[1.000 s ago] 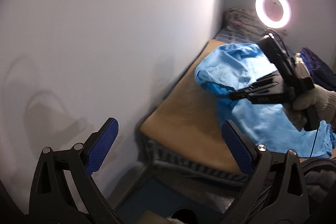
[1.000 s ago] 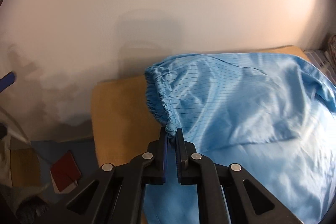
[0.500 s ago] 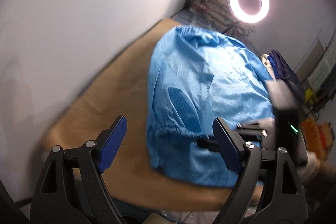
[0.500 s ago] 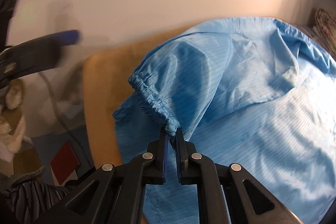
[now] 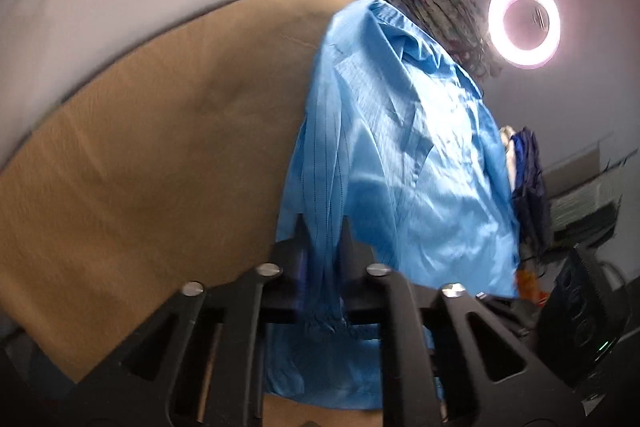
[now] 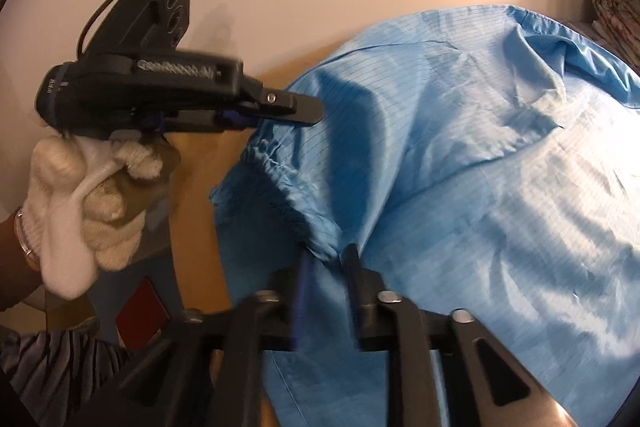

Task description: Fold large clothes

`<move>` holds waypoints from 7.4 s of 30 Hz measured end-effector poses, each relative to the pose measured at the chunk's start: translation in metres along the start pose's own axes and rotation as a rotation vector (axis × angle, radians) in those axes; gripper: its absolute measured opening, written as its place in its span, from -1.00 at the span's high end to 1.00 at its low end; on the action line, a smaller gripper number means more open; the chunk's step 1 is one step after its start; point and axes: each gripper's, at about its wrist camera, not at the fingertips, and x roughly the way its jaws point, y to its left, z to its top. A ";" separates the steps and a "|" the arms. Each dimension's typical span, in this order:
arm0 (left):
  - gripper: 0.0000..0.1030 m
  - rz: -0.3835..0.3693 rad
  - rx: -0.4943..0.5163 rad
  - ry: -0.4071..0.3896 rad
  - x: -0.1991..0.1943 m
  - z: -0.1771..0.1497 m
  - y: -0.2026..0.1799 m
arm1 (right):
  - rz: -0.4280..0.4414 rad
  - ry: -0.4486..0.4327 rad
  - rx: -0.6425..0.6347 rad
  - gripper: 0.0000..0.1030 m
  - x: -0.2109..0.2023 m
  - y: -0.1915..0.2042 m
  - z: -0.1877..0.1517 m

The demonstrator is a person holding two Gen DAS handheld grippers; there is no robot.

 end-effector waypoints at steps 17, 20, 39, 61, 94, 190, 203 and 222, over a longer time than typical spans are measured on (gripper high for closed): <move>1.00 -0.005 0.171 -0.196 -0.070 0.040 -0.043 | -0.061 -0.086 0.378 0.70 0.045 -0.105 0.063; 1.00 -0.012 0.219 -0.209 -0.078 0.042 -0.052 | 0.017 -0.074 0.438 0.68 0.066 -0.114 0.070; 1.00 -0.046 0.562 -0.050 -0.054 -0.027 -0.108 | -0.101 -0.239 0.555 -0.07 -0.011 -0.176 0.175; 0.42 -0.154 0.677 0.041 -0.077 -0.068 -0.130 | -0.248 -0.266 0.793 1.00 -0.112 -0.242 0.012; 1.00 -0.032 0.395 0.171 -0.023 -0.056 -0.039 | -0.384 -0.126 0.420 0.36 -0.075 -0.190 0.082; 0.99 -0.014 0.280 0.067 -0.019 -0.024 -0.030 | -0.156 0.031 0.504 -0.23 0.031 -0.067 0.143; 0.99 -0.005 0.379 0.073 -0.019 -0.027 -0.065 | -0.179 0.074 0.505 0.91 0.051 -0.057 0.153; 0.64 -0.126 0.588 0.112 -0.053 -0.065 -0.155 | -0.117 -0.235 0.764 1.00 -0.101 -0.122 0.000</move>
